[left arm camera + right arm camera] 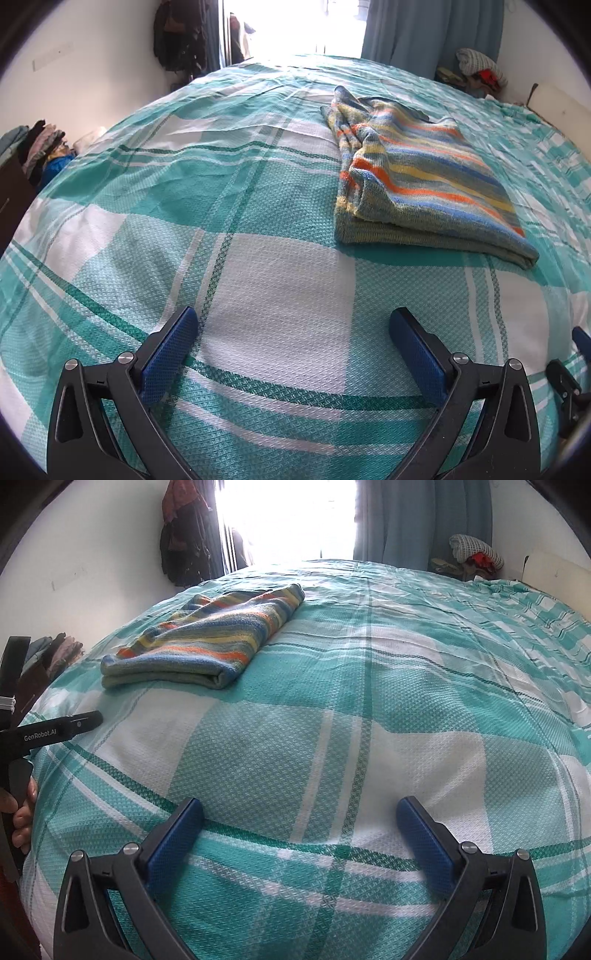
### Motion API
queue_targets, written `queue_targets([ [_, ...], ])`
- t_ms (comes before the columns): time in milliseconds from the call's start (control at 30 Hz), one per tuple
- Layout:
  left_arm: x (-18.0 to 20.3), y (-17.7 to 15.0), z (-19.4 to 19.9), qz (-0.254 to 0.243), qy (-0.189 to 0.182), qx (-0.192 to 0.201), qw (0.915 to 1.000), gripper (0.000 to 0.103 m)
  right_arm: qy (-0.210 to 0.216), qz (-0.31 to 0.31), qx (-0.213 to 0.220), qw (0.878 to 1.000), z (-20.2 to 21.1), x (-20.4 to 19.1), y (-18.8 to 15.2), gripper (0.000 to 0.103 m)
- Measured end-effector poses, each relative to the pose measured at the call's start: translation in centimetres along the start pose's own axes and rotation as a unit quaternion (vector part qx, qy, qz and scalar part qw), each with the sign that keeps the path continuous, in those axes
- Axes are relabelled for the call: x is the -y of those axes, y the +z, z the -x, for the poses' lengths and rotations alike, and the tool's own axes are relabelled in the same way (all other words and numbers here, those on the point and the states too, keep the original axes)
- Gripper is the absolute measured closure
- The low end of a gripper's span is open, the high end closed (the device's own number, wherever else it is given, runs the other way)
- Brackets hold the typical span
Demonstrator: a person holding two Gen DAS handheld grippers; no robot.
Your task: Fold small clothes
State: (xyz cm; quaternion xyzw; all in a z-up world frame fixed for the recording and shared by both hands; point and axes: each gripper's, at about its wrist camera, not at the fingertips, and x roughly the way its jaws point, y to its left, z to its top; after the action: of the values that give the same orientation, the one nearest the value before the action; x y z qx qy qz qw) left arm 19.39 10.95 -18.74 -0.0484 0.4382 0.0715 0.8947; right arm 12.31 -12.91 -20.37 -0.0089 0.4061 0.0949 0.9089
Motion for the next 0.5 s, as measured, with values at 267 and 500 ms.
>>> queue_targets([
  [267, 0.02, 0.07, -0.21, -0.004, 0.005, 0.0, 1.0, 0.0, -0.004, 0.004, 0.001, 1.0, -0.1, -0.16, -0.1, 0.0],
  [500, 0.06, 0.08, -0.2, -0.004, 0.005, 0.0, 1.0, 0.0, -0.004, 0.004, 0.001, 1.0, -0.1, -0.17, -0.12, 0.0],
])
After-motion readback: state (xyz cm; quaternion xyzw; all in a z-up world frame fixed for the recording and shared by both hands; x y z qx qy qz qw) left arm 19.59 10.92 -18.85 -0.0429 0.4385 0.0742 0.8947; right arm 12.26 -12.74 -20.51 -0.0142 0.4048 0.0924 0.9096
